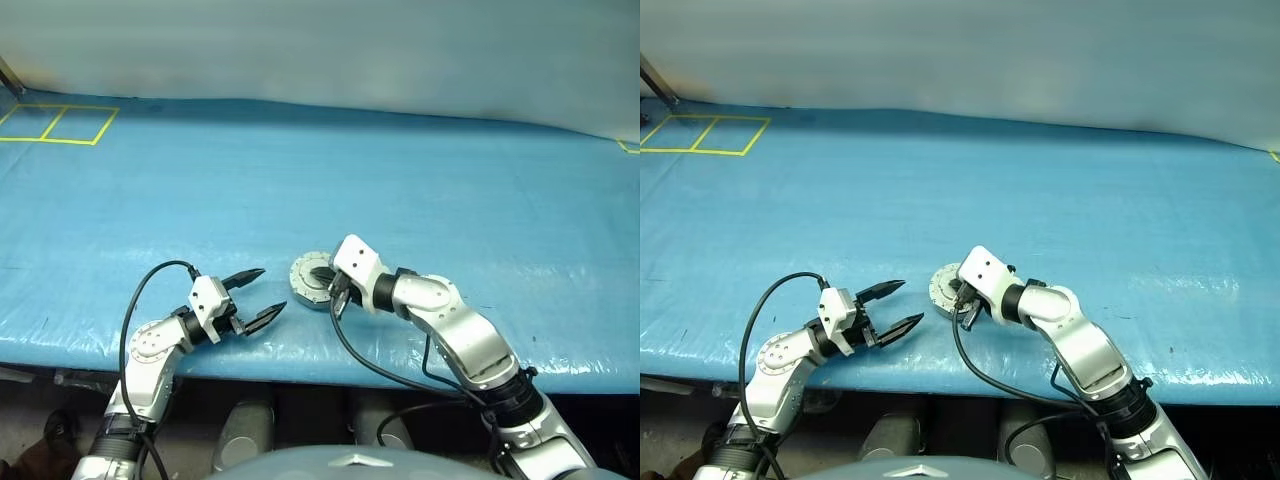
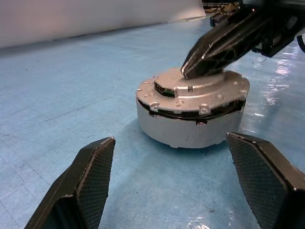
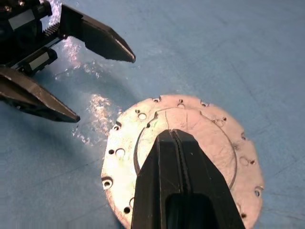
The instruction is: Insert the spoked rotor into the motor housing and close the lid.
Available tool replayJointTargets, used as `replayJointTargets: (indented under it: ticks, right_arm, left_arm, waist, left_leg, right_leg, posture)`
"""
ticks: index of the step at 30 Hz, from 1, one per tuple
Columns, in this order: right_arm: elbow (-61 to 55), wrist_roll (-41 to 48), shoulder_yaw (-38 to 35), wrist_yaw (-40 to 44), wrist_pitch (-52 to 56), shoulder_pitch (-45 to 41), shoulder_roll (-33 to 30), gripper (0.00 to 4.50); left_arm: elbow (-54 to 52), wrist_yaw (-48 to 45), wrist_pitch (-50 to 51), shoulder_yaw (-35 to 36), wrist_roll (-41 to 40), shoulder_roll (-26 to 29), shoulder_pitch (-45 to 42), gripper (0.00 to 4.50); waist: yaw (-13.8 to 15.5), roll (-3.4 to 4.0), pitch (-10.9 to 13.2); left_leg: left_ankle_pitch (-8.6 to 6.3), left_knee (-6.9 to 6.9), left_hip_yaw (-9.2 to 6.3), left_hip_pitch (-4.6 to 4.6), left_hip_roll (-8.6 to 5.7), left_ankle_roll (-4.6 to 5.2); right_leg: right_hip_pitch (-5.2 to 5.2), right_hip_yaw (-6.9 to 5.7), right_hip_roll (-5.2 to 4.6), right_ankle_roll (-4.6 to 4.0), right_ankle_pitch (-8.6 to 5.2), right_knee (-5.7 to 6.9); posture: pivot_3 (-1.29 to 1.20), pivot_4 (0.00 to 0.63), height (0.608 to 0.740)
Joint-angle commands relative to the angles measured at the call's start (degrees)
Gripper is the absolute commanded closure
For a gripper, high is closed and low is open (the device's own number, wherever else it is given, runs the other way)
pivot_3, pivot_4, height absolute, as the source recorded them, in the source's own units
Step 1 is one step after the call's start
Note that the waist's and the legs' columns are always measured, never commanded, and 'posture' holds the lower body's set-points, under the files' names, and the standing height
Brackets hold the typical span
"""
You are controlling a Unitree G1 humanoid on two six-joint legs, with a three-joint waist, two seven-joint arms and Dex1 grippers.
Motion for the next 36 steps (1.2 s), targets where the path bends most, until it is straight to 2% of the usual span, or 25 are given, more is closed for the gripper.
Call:
replayJointTargets:
  ticks: [1,9,15,19,29,36]
  right_arm:
    - [-0.44,0.05,0.63,0.09,-1.46,2.01,-0.34,4.48]
    - [4.61,-2.4,1.36,-2.35,-6.19,4.1,0.76,4.48]
    - [5.61,1.58,-4.83,-3.84,-12.44,4.47,5.76,4.48]
    - [7.13,0.7,-4.04,-3.4,-14.19,4.82,5.53,3.57]
    - [6.89,-1.52,-2.31,-3.38,-16.25,5.66,5.27,0.26]
    - [8.18,-3.16,-1.21,-3.76,-16.0,6.37,4.86,0.26]
  left_arm:
    - [0.16,-0.2,-1.32,0.05,0.07,-0.37,-1.23,0.41]
    - [0.99,-0.63,-1.67,-0.24,0.28,-0.93,-2.33,0.41]
    - [1.12,-0.79,-1.43,-0.38,0.59,-1.1,-2.57,0.41]
    - [1.01,-0.72,-1.44,-0.54,0.69,-1.15,-2.72,0.41]
    - [0.35,-0.78,-1.3,-1.82,1.25,-1.33,-2.12,0.41]
    - [0.67,-0.5,-1.52,-2.1,2.04,-0.98,-2.47,0.41]
  waist:
    - [0.07,-0.02,-0.01]
    - [0.0,-0.06,-0.05]
    - [-0.03,-0.05,-0.04]
    - [0.01,-0.05,-0.04]
    - [0.01,-0.05,-0.03]
    - [0.03,-0.05,-0.03]
  left_leg:
    - [0.0,0.01,-0.01,0.01,0.0,0.0]
    - [0.0,0.02,-0.01,0.26,0.01,0.0]
    - [0.0,0.04,-0.04,0.28,0.05,0.0]
    - [0.0,0.03,-0.04,0.24,0.03,0.0]
    - [-0.01,-0.02,-0.03,0.24,0.03,0.0]
    - [-0.01,-0.01,-0.03,0.24,0.04,-0.01]
  right_leg:
    - [0.01,-0.01,0.0,0.0,0.0,0.0]
    - [0.24,-0.01,0.0,0.01,-0.01,0.0]
    - [0.29,-0.03,0.02,0.01,-0.01,-0.01]
    - [0.27,-0.03,0.02,0.01,-0.01,-0.04]
    - [0.24,-0.03,0.02,-0.01,-0.02,-0.03]
    - [0.23,-0.03,0.02,-0.01,-0.02,-0.02]
  posture:
    - [0.0,0.15,0.74]
    - [0.0,0.15,0.74]
    - [0.0,0.15,0.74]
    - [0.0,0.15,0.74]
    - [0.0,0.15,0.74]
    - [0.0,0.15,0.74]
